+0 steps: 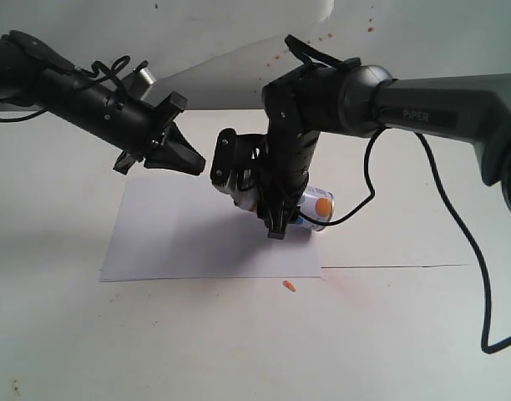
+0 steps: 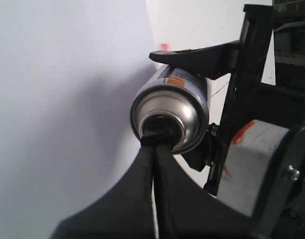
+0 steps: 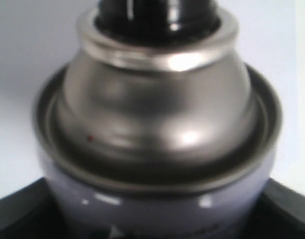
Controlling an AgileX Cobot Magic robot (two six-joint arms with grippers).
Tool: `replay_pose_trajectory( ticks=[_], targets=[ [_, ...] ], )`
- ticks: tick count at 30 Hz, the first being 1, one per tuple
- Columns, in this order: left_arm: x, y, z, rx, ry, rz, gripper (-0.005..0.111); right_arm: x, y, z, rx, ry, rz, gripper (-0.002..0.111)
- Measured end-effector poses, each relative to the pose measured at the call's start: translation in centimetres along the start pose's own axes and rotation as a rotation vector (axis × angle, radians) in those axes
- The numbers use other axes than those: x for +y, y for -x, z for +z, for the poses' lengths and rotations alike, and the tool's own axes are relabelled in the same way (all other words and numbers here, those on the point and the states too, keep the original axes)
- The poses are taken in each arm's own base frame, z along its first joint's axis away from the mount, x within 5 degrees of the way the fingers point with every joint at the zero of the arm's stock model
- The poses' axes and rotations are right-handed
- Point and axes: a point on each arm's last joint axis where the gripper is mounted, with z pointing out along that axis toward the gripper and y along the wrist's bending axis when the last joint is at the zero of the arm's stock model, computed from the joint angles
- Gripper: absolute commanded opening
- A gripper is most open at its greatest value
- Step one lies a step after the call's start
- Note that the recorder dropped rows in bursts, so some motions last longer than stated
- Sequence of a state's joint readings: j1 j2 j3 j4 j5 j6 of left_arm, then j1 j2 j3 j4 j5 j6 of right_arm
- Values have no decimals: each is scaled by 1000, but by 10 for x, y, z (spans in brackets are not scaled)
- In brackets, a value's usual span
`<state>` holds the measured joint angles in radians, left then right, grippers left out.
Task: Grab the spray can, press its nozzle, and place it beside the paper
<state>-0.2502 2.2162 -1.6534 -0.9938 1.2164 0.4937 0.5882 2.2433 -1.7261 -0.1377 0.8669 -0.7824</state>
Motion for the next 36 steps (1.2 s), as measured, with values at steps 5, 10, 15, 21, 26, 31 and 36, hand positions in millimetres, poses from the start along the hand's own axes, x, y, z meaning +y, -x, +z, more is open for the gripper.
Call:
replay_pose_trajectory(
  ticks=[5,10,15,21,26,31,36],
  targets=[
    [0,-1,3,12,6,8,0,0,0,0,0,0,0,0],
    [8,0,9,25,7,-8,0,0,0,0,1,1,0,0],
    [18,-1,17,38,-6,-19,0,0,0,0,1,1,-2,0],
    [16,0,18,36,-13,3,0,0,0,0,1,1,-2,0],
    [8,-2,29,45,-10,27,0,1,-1,0,8,8,-2,0],
    [7,0,30,37,-5,35,0,1,-1,0,13,8,-4,0],
    [7,0,30,35,-4,37,0,1,-1,0,13,8,-4,0]
  ],
)
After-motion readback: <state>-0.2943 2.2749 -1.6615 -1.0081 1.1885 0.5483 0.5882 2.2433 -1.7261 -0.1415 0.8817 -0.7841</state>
